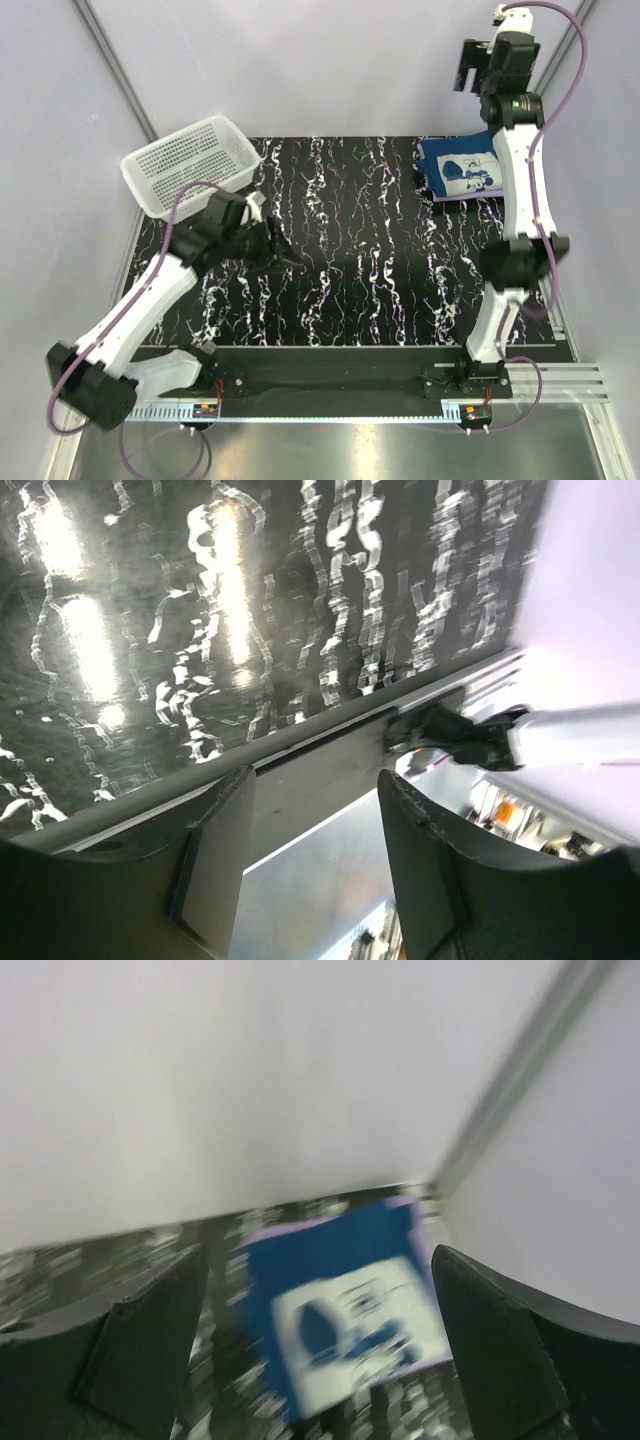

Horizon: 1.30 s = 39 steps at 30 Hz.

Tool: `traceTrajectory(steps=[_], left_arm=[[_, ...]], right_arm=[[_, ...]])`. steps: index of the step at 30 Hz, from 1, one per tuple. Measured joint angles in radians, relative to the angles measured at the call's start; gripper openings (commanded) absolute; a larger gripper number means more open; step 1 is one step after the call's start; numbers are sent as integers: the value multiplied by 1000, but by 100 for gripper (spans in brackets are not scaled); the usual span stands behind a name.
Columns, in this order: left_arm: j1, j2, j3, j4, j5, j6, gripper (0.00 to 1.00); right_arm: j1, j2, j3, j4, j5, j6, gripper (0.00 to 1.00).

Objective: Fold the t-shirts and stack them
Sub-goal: Neatly place the folded tshirt to the corner

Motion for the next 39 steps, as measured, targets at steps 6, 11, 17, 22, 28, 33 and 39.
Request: traceTrajectory(steps=[6, 11, 17, 22, 28, 33, 39], left_arm=[[-14, -298, -212, 97, -58, -138, 65], [-59, -521, -465, 211, -109, -258, 68], [-75, -839, -614, 263, -167, -338, 72], [-76, -1090, -666, 231, -192, -369, 76], [-76, -1164, -756, 193, -205, -403, 78], [-76, -1164, -853, 270, -187, -406, 81], [-76, -1159, -1015, 608, -84, -542, 80]], right_arm=[[84, -512, -486, -45, -350, 243, 100], [61, -890, -1197, 102, -693, 520, 100], [74, -1353, -1802, 272, -982, 870, 100], [76, -1685, -2001, 316, -1078, 1027, 100], [77, -2069, -2332, 358, -1198, 1264, 100], [77, -1965, -2375, 320, -1214, 1256, 100], [77, -1954, -2380, 335, -1210, 1218, 100]])
